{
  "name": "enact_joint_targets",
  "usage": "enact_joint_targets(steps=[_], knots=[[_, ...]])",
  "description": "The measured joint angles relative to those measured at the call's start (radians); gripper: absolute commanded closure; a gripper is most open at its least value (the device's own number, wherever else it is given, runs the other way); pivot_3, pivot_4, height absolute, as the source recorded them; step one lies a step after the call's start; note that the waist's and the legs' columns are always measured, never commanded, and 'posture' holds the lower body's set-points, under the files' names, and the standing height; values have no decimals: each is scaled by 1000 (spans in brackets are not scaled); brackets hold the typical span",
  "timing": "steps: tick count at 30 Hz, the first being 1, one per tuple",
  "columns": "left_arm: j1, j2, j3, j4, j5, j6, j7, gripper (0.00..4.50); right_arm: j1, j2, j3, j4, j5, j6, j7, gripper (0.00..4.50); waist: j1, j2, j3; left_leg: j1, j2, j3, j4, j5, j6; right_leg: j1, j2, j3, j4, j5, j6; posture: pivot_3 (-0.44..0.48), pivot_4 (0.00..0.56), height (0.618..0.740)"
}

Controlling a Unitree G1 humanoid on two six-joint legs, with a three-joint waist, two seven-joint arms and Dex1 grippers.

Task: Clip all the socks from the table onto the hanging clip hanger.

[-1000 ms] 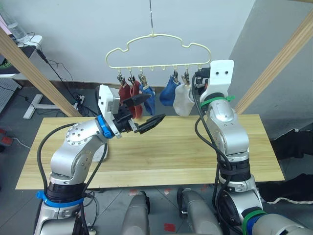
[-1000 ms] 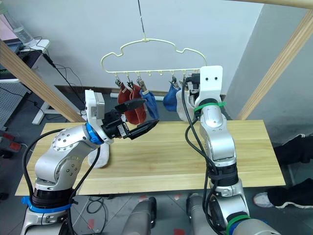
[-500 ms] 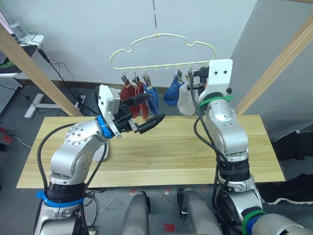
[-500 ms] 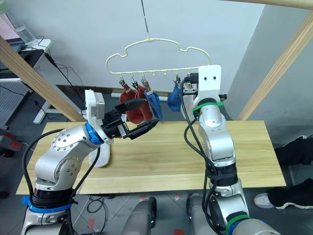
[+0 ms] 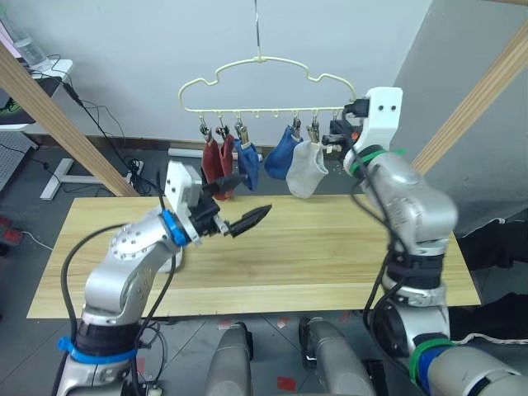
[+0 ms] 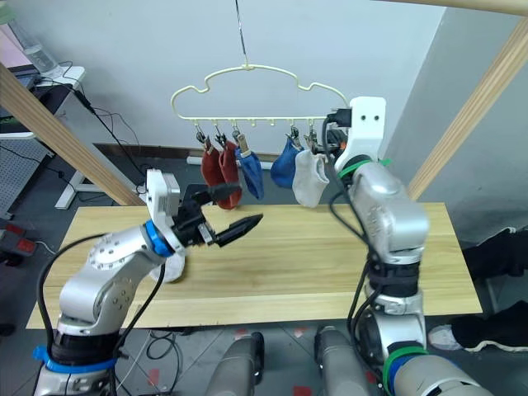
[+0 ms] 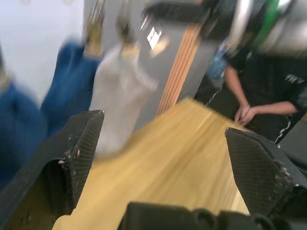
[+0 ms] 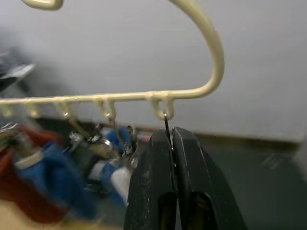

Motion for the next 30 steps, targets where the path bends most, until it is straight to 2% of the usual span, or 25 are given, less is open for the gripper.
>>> enact_joint_targets(steps=[5,8,11,16,20,24,30], knots=[[53,14,29,85,78,-64,40,0,-160,127,-322,-3,109,308,-77,4461,0,0,0,1,1,-1,0,1,1,0,1,-1,4,-2,2,-3,277,740],[71,15,56,154,123,-105,73,0,-202,144,-406,0,122,398,-100,4461,0,0,0,1,0,-1,0,1,1,-1,1,0,5,-2,2,-4,273,740],[76,15,61,210,158,-123,109,0,-223,158,-443,0,123,441,-107,4461,0,0,0,1,0,0,0,1,1,-1,0,0,5,-2,3,-3,270,740],[18,13,112,463,268,-146,290,0,-238,172,-466,-1,124,467,-108,4461,-1,0,0,1,0,0,0,1,2,-2,1,-1,6,-2,3,-5,272,740],[-76,31,96,660,370,-171,378,0,-237,171,-452,-1,124,467,-106,4461,-1,0,0,1,0,0,1,1,2,-2,0,0,6,-2,3,-17,277,740],[-170,33,95,818,400,-201,399,0,-236,170,-449,-2,121,467,-107,4461,-1,0,0,1,-1,0,0,1,2,-2,0,-1,6,-2,3,-30,284,740],[-289,33,84,1033,403,-235,310,0,-236,175,-444,-7,117,467,-110,4461,-4,0,0,1,-1,0,0,1,2,-2,0,-1,7,-2,3,-35,289,740]])
